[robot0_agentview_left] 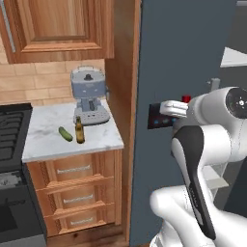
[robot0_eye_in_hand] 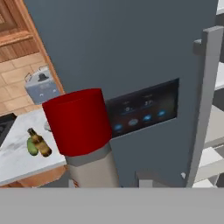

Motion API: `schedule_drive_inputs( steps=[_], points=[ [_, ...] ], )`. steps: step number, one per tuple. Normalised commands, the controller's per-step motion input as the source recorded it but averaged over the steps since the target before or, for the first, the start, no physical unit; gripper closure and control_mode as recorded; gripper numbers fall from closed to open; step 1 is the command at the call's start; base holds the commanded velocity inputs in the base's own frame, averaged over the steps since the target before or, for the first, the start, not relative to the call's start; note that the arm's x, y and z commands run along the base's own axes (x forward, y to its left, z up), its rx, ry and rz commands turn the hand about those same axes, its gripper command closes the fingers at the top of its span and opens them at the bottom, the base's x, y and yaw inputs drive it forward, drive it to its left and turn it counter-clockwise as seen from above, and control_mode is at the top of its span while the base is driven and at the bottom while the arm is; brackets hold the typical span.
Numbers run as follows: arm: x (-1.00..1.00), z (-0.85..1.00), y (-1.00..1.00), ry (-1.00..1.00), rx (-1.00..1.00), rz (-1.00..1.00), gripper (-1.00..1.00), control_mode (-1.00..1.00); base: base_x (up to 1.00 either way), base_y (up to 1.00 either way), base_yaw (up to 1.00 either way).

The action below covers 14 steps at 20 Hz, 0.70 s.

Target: Place the beer and liquor on the top shelf of the fridge to keep them out of children's reach, and place the cucumber on lower shelves for easy access.

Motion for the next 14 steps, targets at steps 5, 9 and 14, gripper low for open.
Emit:
schedule_drive_inputs(
  steps=[5, 9, 14],
  points=[
    [0.0, 0.0, 0.0, 0.0, 0.0, 0.0, 1.0, 1.0, 0.02, -0.64, -0.12],
    [0.0, 0.0, 0.0, 0.0, 0.0, 0.0, 1.0, 1.0, 0.1, -0.65, -0.07],
    [0.0, 0.0, 0.0, 0.0, 0.0, 0.0, 1.0, 1.0, 0.12, -0.53, -0.03]
  ],
)
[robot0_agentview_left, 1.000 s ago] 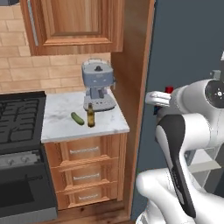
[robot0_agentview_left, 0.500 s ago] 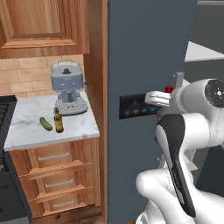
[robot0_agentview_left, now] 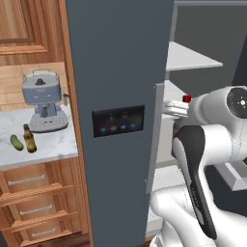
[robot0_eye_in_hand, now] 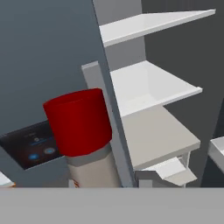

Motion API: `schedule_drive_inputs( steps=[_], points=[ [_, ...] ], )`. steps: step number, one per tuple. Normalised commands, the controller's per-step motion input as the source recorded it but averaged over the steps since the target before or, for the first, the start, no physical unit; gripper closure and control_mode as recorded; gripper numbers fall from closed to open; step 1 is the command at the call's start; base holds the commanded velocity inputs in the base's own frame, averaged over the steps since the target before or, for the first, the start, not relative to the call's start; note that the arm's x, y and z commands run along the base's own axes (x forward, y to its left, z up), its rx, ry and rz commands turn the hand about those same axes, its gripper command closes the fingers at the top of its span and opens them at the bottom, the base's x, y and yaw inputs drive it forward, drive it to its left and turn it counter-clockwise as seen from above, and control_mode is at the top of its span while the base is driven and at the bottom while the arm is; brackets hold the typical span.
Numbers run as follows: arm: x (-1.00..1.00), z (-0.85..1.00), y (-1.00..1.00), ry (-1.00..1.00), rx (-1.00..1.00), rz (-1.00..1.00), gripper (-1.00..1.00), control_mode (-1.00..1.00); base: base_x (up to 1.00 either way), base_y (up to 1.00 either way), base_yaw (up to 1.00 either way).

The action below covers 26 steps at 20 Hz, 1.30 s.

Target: Place the beer and liquor on the top shelf of the fridge to keep them out of children's reach, and place the cucumber on lower shelves for easy access.

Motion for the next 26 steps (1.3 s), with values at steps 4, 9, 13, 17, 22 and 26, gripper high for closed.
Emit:
schedule_drive_inputs(
  steps=[4, 9, 13, 17, 22, 26],
  points=[
    [0.0, 0.0, 0.0, 0.0, 0.0, 0.0, 1.0, 1.0, 0.13, -0.5, 0.0],
    [0.0, 0.0, 0.0, 0.0, 0.0, 0.0, 1.0, 1.0, 0.14, -0.34, 0.0],
    [0.0, 0.0, 0.0, 0.0, 0.0, 0.0, 1.0, 1.0, 0.16, -0.24, 0.0],
    [0.0, 0.0, 0.0, 0.0, 0.0, 0.0, 1.0, 1.0, 0.23, -0.13, 0.0],
    [0.0, 0.0, 0.0, 0.0, 0.0, 0.0, 1.0, 1.0, 0.39, -0.07, 0.0],
    [0.0, 0.0, 0.0, 0.0, 0.0, 0.0, 1.0, 1.0, 0.47, -0.16, 0.0]
  ],
)
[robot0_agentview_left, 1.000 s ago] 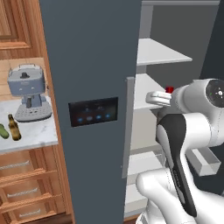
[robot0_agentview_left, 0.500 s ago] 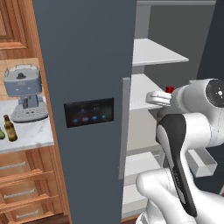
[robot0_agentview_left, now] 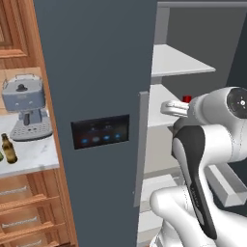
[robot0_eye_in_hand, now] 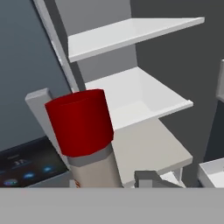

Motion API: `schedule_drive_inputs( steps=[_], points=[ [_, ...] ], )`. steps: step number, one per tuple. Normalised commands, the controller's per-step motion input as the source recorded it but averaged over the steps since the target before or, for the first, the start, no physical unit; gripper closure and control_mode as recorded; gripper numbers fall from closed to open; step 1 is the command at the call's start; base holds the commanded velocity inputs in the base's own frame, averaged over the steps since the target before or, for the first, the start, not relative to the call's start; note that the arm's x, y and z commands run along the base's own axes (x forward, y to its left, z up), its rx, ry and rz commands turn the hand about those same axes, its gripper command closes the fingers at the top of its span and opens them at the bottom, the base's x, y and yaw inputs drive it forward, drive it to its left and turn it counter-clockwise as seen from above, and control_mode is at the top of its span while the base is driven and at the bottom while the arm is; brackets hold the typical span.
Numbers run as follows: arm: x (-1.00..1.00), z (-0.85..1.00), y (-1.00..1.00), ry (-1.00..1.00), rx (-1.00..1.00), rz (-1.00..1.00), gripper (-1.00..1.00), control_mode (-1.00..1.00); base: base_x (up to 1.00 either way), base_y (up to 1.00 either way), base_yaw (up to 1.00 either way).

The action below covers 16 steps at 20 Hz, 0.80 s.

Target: Place the beer and liquor on the top shelf of the fridge to keep them out of children's reach, and place the cucumber on lower shelves for easy access.

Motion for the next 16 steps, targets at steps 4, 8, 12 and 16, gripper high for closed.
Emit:
schedule_drive_inputs(
  steps=[4, 8, 12, 16],
  points=[
    [0.0, 0.0, 0.0, 0.0, 0.0, 0.0, 1.0, 1.0, 0.34, -0.24, 0.0],
    [0.0, 0.0, 0.0, 0.0, 0.0, 0.0, 1.0, 1.0, 0.27, -0.31, 0.0],
    [0.0, 0.0, 0.0, 0.0, 0.0, 0.0, 1.0, 1.0, 0.26, -0.37, 0.0],
    [0.0, 0.0, 0.0, 0.0, 0.0, 0.0, 1.0, 1.0, 0.25, -0.32, 0.0]
  ],
)
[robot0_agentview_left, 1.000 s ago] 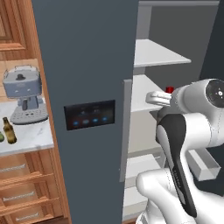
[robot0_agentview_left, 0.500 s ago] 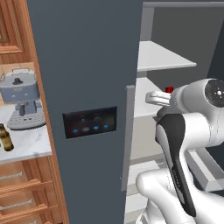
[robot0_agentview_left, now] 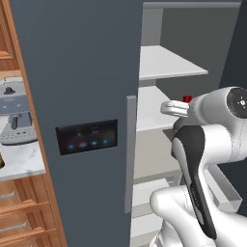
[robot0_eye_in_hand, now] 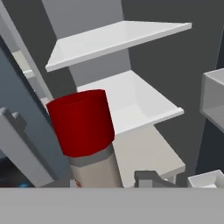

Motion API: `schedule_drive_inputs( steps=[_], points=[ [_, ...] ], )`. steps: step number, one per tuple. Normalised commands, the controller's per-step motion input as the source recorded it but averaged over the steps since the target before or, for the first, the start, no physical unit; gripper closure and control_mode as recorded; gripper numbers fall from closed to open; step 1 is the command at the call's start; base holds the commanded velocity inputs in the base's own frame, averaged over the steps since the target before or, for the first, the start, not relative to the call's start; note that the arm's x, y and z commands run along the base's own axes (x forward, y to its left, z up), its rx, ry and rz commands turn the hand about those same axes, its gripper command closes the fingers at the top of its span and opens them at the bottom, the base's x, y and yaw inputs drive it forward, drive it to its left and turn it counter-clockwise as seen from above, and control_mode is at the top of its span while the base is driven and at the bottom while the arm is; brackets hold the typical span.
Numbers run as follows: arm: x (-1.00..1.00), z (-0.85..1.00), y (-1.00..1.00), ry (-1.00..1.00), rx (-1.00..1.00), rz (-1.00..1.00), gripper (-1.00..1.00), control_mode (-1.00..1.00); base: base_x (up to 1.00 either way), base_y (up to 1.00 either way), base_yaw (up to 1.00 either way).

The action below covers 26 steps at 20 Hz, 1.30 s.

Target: Place the beer and liquor on the top shelf of the fridge to keep them out of children's reach, and place the cucumber on lower shelves for easy access.

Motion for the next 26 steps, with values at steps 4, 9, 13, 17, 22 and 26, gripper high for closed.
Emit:
schedule_drive_inputs(
  steps=[4, 9, 13, 17, 22, 26],
  points=[
    [0.0, 0.0, 0.0, 0.0, 0.0, 0.0, 1.0, 1.0, 0.23, -0.26, 0.0],
    [0.04, 0.0, -0.01, -0.01, 0.0, 0.0, 1.0, -1.0, 0.16, -0.11, 0.0],
    [0.05, 0.05, -0.05, -0.21, 0.02, 0.0, 1.0, -1.0, 0.0, 0.0, 0.0],
    [0.0, 0.34, -0.09, -0.32, 0.02, 0.06, 1.0, -1.0, 0.0, 0.0, 0.0],
    [0.02, 0.61, -0.07, -0.21, 0.0, 0.1, 1.0, -1.0, 0.0, 0.0, 0.0],
    [0.11, 0.74, 0.0, -0.02, 0.0, 0.08, 1.0, -1.0, 0.0, 0.0, 0.0]
  ],
)
